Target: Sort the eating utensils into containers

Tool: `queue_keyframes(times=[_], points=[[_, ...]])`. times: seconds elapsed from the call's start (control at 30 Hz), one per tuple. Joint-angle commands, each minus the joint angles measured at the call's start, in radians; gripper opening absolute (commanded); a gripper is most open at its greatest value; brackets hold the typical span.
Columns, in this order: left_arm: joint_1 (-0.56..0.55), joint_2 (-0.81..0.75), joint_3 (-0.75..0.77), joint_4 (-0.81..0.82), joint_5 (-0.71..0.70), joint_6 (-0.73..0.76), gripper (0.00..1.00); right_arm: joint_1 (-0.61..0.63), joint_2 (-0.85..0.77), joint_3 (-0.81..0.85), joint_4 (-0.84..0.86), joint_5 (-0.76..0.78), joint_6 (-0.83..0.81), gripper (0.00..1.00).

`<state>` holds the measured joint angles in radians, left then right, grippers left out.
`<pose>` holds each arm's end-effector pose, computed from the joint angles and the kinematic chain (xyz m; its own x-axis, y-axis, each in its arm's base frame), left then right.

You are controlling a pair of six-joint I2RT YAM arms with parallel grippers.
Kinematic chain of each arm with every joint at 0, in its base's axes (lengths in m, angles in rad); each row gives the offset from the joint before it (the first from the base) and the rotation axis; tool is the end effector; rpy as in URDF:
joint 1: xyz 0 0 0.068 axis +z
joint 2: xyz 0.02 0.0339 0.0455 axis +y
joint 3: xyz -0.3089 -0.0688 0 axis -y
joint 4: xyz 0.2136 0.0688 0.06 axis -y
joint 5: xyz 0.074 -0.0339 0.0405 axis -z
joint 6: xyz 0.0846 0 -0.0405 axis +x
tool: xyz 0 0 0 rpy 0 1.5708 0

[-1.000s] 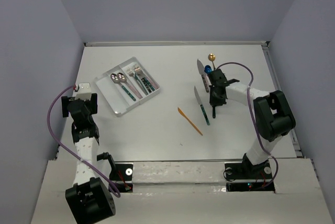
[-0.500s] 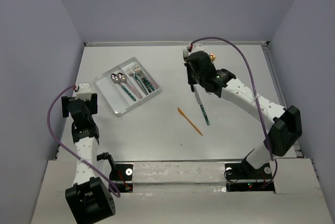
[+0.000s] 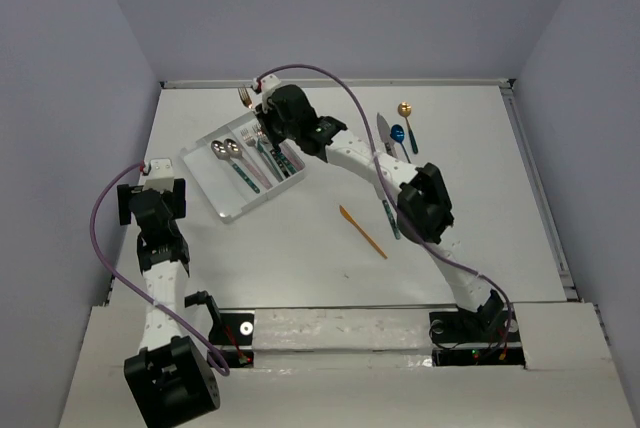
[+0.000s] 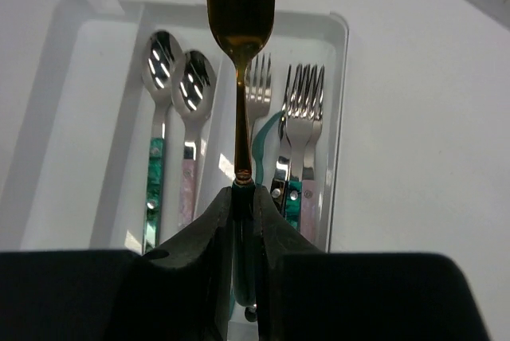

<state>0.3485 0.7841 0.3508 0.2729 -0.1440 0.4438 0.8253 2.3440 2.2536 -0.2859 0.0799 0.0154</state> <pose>0.1613 0.0715 0.2712 -0.3379 0.3294 -0.8817 -0.3610 0.8198 0.4446 0.4127 0.4371 0.3169 -0.2598 -0.2587 -0.9304 -0.6781 0.7348 -0.0150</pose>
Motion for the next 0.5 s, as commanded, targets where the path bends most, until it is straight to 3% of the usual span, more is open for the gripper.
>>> queue_keyframes(times=[0.0, 0.3, 0.33, 0.43, 0.47], points=[[0.004, 0.012, -0.018, 0.051, -0.009, -0.002, 0.99, 0.001, 0.069, 0.08, 0.001, -0.072, 0.029, 0.0], [0.004, 0.018, -0.019, 0.052, -0.006, -0.001, 0.99, 0.001, 0.144, -0.005, -0.002, -0.022, 0.023, 0.0], [0.004, 0.018, -0.018, 0.052, -0.008, -0.001, 0.99, 0.001, 0.141, -0.021, -0.001, -0.031, 0.03, 0.11], [0.004, 0.018, -0.018, 0.052, -0.009, 0.001, 0.99, 0.001, 0.123, -0.048, -0.002, -0.04, 0.037, 0.22], [0.004, 0.021, -0.018, 0.051, -0.009, 0.001, 0.99, 0.001, 0.106, -0.055, -0.001, -0.043, 0.043, 0.3]])
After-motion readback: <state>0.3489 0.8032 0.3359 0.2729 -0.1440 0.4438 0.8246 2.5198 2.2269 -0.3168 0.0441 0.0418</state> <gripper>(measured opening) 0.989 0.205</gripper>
